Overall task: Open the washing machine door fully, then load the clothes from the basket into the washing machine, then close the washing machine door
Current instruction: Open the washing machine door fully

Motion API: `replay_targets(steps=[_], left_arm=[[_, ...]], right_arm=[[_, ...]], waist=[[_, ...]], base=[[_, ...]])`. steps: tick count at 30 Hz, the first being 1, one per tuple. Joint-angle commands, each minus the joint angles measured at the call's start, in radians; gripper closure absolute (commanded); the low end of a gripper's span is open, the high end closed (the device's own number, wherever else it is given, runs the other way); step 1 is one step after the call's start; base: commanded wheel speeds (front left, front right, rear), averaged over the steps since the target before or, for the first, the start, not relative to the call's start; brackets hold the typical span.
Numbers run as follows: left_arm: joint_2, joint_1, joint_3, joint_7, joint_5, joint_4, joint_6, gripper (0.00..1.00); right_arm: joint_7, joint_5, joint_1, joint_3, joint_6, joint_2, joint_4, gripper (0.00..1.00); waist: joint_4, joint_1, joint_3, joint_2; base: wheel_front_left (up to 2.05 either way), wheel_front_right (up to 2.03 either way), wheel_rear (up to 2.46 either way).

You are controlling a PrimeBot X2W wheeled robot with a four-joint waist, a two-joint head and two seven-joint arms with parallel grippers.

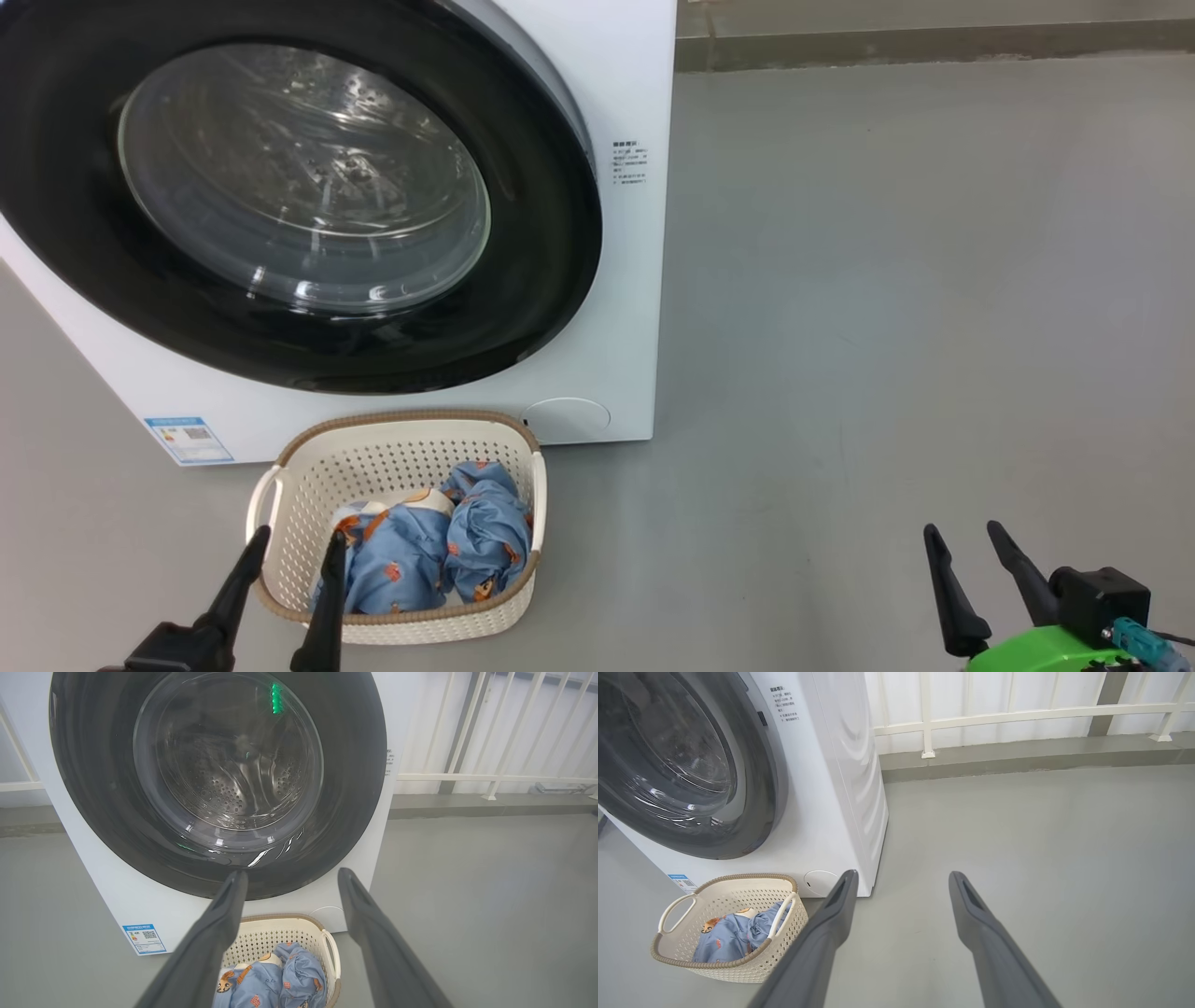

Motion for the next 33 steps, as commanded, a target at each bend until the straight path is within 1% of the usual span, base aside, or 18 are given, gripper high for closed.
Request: replay_targets(steps=[1, 3, 4, 5, 6, 7, 13, 20, 26, 30, 33], left_arm=[[0.011, -0.016, 0.032, -0.007, -0.005, -0.026, -0.003, 0.0], [0.009, -0.016, 0.031, -0.007, -0.007, -0.027, -0.003, 0.0], [0.006, -0.016, 0.03, -0.007, -0.01, -0.028, -0.003, 0.0], [0.004, -0.016, 0.029, -0.007, -0.011, -0.029, -0.003, 0.0], [0.004, -0.016, 0.029, -0.007, -0.011, -0.029, -0.003, 0.0], [0.003, -0.016, 0.028, -0.007, -0.011, -0.029, -0.003, 0.0], [-0.002, -0.033, 0.011, -0.007, -0.013, -0.032, -0.003, 0.0], [0.001, -0.07, -0.014, -0.007, -0.022, -0.036, -0.003, 0.0], [-0.003, -0.109, -0.024, -0.007, -0.028, -0.043, -0.003, 0.0], [-0.008, -0.137, -0.036, -0.007, -0.031, -0.043, -0.003, 0.0], [-0.012, -0.16, -0.041, -0.007, -0.036, -0.043, -0.003, 0.0]], right_arm=[[-0.013, 0.041, -0.035, 0.034, 0.002, 0.0, -0.023, 0.0], [-0.013, 0.075, -0.052, 0.044, 0.002, 0.003, -0.024, 0.0], [-0.013, 0.108, -0.076, 0.062, 0.002, 0.005, -0.026, 0.34], [-0.013, 0.12, -0.093, 0.07, 0.002, 0.004, -0.026, 0.66], [-0.013, 0.12, -0.093, 0.07, 0.002, 0.004, -0.026, 0.66], [-0.013, 0.131, -0.112, 0.078, 0.002, 0.003, -0.027, 1.0], [-0.013, 0.233, -0.253, 0.094, 0.002, 0.014, -0.037, 1.0], [-0.013, 0.327, -0.428, 0.101, 0.002, 0.009, -0.042, 1.0], [-0.013, 0.408, -0.58, 0.124, 0.002, -0.022, -0.055, 1.0], [-0.013, 0.504, -0.658, 0.128, 0.002, -0.036, -0.064, 1.0], [-0.013, 0.652, -0.708, 0.159, 0.002, -0.049, -0.051, 1.0]], waist=[[0.002, 0.0, -0.001, 0.0], [0.003, 0.0, 0.0, 0.0], [0.003, 0.0, 0.001, 0.0], [0.002, 0.0, 0.003, 0.0], [0.002, 0.0, 0.003, 0.0], [0.002, 0.0, 0.004, 0.0], [0.014, 0.0, 0.025, 0.0], [0.049, 0.0, 0.075, 0.0], [0.081, 0.0, 0.128, 0.0], [0.104, 0.0, 0.163, 0.0], [0.122, 0.0, 0.19, 0.0]], base=[[0.0, 0.0, 0.0], [0.0, 0.0, 0.0], [0.0, 0.0, 0.0], [0.0, 0.0, 0.0], [0.0, 0.0, 0.0], [0.0, 0.0, 0.0], [0.0, 0.0, 0.0], [0.0, 0.0, 0.0], [0.0, 0.0, 0.0], [0.0, 0.0, 0.0], [0.0, 0.0, 0.0]])
